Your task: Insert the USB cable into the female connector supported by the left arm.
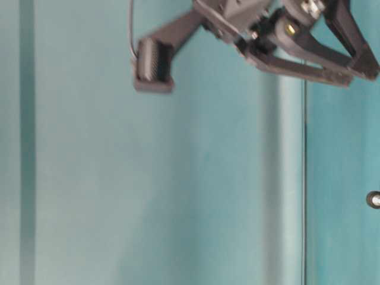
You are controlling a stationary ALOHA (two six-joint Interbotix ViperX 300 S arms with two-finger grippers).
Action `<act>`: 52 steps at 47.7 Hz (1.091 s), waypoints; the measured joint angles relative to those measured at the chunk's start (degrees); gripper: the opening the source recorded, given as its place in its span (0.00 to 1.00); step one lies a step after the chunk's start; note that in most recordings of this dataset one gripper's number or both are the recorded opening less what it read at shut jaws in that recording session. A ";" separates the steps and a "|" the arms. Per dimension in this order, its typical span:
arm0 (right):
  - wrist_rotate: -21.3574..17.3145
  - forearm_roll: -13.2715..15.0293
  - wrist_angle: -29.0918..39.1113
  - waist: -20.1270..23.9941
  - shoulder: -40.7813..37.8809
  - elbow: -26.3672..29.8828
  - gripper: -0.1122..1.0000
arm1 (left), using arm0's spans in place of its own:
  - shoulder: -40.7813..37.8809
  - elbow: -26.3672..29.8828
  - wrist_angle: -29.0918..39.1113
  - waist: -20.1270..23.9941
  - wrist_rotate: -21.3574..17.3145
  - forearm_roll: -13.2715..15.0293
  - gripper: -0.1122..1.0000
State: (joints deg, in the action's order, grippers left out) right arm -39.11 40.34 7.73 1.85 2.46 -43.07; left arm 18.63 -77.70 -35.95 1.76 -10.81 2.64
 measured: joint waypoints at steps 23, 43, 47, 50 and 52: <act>-0.62 -0.70 -24.35 -7.91 20.30 -17.31 0.66 | 21.97 -5.98 5.98 0.53 0.00 0.00 0.78; 7.56 -0.97 -35.60 -16.17 24.08 -22.59 0.66 | 41.66 -6.77 23.82 0.53 0.09 0.00 0.78; 7.65 -1.76 -37.53 -17.49 24.08 -23.20 0.66 | 42.19 -6.77 25.49 0.53 0.09 0.00 0.78; 7.65 -2.20 -38.14 -17.75 24.08 -23.73 0.66 | 42.19 -6.77 26.28 0.53 0.18 0.00 0.78; 7.65 -2.37 -38.23 -17.75 24.08 -24.08 0.66 | 42.28 -6.77 26.54 0.53 0.35 0.00 0.78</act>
State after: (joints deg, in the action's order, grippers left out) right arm -31.46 37.97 -30.50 -15.91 26.54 -67.15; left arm 60.91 -84.46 -9.40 2.29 -10.46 2.64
